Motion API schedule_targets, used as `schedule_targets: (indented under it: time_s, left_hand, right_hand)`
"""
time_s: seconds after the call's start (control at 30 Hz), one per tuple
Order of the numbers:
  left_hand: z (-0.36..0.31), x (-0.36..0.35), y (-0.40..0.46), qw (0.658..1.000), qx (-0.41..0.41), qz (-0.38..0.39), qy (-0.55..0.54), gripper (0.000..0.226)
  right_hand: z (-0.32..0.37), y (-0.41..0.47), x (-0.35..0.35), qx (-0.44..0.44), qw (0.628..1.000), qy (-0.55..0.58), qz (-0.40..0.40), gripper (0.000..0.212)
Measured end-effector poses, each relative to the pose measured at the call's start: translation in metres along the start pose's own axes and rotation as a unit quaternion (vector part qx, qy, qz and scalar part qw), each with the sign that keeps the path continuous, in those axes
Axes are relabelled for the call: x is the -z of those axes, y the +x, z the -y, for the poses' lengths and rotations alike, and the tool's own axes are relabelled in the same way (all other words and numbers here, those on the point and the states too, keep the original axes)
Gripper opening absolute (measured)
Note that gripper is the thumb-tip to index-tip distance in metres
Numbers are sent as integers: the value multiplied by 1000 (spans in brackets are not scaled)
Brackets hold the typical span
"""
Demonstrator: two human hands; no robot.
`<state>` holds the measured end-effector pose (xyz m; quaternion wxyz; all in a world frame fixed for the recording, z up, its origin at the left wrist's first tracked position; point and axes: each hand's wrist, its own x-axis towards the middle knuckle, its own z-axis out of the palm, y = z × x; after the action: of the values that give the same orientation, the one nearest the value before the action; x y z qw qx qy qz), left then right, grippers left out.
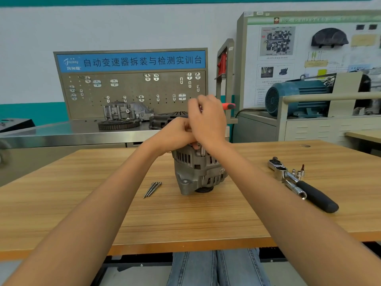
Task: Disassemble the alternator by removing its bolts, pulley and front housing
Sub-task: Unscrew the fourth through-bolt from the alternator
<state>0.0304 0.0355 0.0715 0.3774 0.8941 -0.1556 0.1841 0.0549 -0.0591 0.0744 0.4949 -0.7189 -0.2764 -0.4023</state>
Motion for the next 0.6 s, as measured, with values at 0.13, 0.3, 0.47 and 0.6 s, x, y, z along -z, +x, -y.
schedule_targets:
  time_s: [0.13,0.3,0.47,0.6]
  left_hand:
    - [0,-2,1,999,14,36,-11,11]
    - [2,-2,2,999,8,36,-33,16]
    - [1,0,2,1000,-18,7,7,21]
    - [-1,1,0,998,-65,-13,7,35]
  right_hand:
    - [0,19,7,-169,930,316,86,47]
    - [-4,22,13,-241,805,529,115,58]
    - [2,-4,0,-36,999,18,6,22]
    - [5,-13,-4,37,948,-314,-31,33]
